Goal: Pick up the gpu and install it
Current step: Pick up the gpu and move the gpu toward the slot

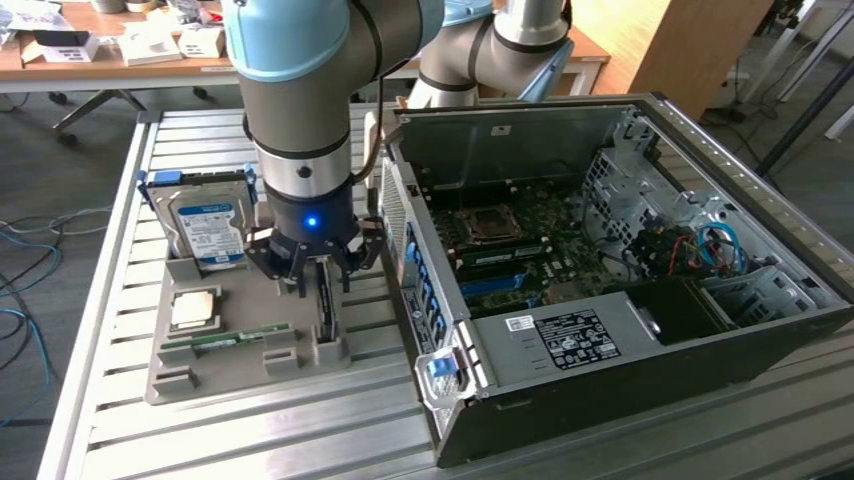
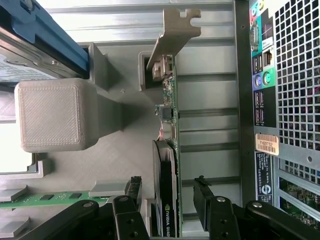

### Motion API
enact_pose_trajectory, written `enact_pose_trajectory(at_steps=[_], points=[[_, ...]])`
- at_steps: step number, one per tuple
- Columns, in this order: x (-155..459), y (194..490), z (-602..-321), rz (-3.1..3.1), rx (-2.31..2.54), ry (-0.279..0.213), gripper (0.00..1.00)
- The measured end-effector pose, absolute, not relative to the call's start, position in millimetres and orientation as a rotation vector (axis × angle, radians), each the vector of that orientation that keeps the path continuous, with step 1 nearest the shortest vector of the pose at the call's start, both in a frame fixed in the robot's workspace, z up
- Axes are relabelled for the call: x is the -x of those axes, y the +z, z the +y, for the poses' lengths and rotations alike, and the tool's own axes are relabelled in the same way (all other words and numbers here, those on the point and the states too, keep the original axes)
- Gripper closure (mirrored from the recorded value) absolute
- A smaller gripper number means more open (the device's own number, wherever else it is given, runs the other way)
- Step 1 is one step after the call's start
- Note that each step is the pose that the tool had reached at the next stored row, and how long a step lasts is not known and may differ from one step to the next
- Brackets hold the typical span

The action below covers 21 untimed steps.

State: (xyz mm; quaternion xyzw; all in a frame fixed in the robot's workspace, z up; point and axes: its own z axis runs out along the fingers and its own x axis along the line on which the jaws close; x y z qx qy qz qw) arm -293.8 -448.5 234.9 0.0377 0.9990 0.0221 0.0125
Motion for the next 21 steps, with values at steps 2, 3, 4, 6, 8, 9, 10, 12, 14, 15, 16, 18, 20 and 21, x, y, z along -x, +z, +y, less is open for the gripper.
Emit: enact_pose_trajectory(at_steps=[2, 3, 4, 6, 8, 9, 10, 12, 14, 15, 16, 18, 20, 21], points=[[293.8, 234.9, -448.7, 3.114, -0.118, 0.069, 0.46], [293.8, 234.9, -448.7, 3.114, -0.117, 0.069, 0.46], [293.8, 234.9, -448.7, 3.114, -0.117, 0.069, 0.46], [293.8, 234.9, -448.7, 3.114, -0.118, 0.069, 0.46], [293.8, 234.9, -448.7, 3.114, -0.118, 0.069, 0.46], [293.8, 234.9, -448.7, 3.114, -0.118, 0.069, 0.46], [293.8, 234.9, -448.7, 3.114, -0.118, 0.069, 0.46], [293.8, 234.9, -448.7, 3.114, -0.117, 0.069, 0.47], [293.8, 234.9, -448.7, 3.114, -0.117, 0.069, 0.53], [293.8, 234.9, -448.7, 3.114, -0.117, 0.069, 0.6], [293.8, 234.9, -448.7, 3.114, -0.117, 0.069, 0.6], [293.8, 234.9, -448.7, 3.114, -0.118, 0.069, 0.66], [293.8, 234.9, -448.7, 3.114, -0.118, 0.069, 0.66], [293.8, 234.9, -448.7, 3.114, -0.118, 0.069, 0.66]])
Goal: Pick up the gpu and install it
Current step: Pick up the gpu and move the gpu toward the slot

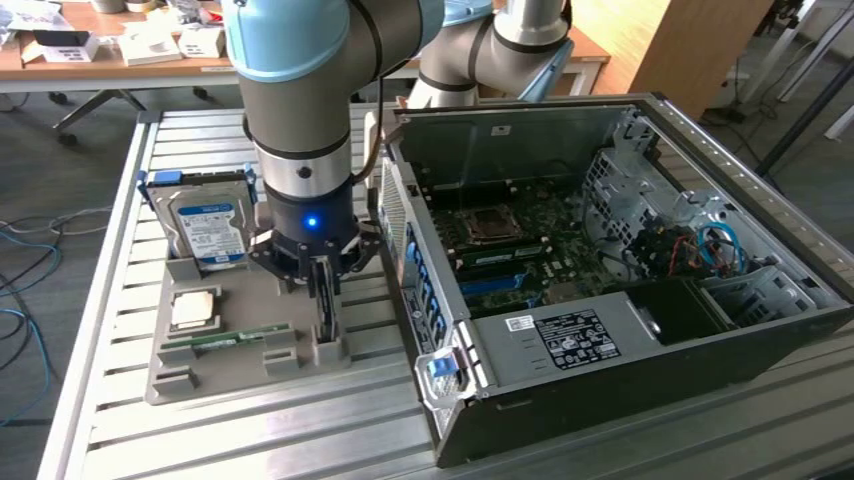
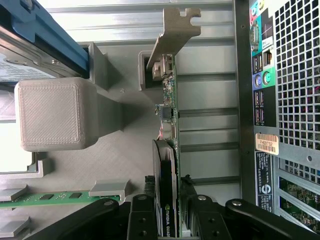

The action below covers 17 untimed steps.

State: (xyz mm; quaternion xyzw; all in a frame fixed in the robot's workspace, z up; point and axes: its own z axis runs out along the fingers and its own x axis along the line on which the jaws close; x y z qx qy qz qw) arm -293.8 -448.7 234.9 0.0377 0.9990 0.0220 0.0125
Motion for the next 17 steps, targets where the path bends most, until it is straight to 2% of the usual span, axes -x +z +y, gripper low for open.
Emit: enact_pose_trajectory(at_steps=[17], points=[[293.8, 234.7, -444.4, 3.114, -0.117, 0.072, 0.66]])
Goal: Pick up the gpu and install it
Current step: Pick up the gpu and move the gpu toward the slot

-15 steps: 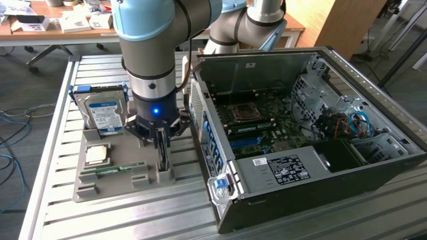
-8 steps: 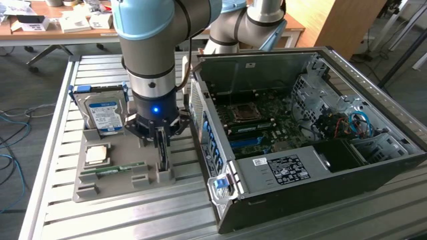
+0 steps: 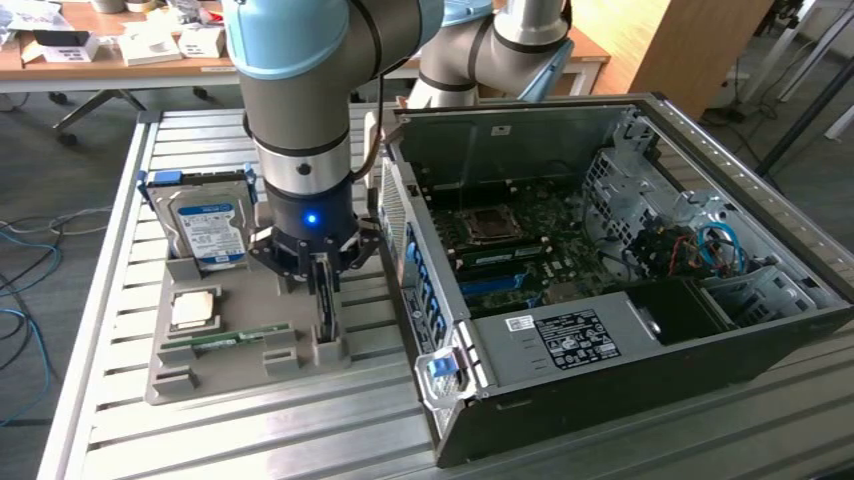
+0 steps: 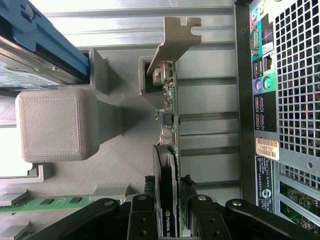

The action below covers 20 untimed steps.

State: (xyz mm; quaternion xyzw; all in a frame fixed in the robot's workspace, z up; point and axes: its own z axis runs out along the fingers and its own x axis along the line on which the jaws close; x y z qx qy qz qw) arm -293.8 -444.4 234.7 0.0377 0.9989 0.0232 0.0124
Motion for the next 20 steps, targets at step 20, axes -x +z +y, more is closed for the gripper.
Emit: enact_pose_trajectory(at_steps=[20], points=[[293.8, 234.8, -444.4, 3.114, -0.118, 0.072, 0.73]])
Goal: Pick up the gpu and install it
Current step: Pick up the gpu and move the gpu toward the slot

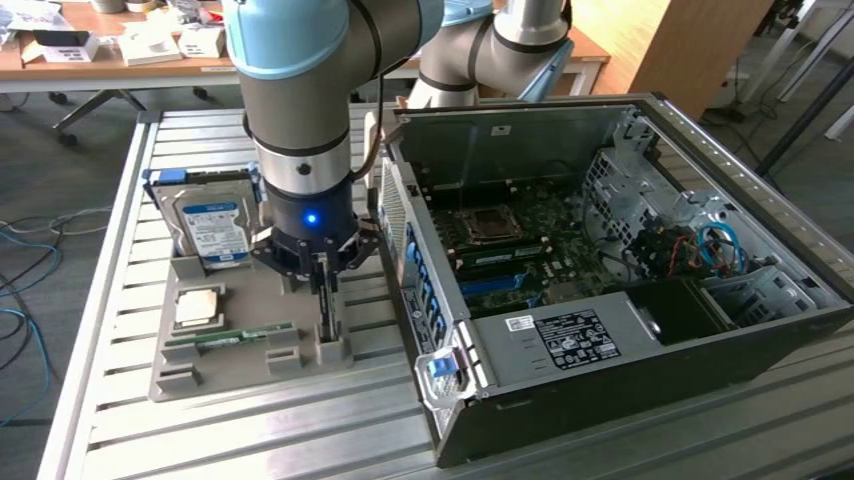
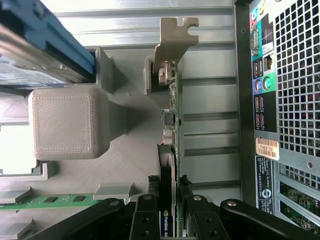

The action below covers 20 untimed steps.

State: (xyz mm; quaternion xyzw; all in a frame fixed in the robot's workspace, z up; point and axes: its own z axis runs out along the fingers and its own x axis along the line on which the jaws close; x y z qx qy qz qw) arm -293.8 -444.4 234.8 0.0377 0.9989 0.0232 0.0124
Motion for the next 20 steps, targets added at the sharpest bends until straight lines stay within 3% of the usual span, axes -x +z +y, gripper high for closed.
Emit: enact_pose_trajectory(at_steps=[20], points=[[293.8, 237.4, -444.4, 3.116, -0.063, 0.073, 0.73]])
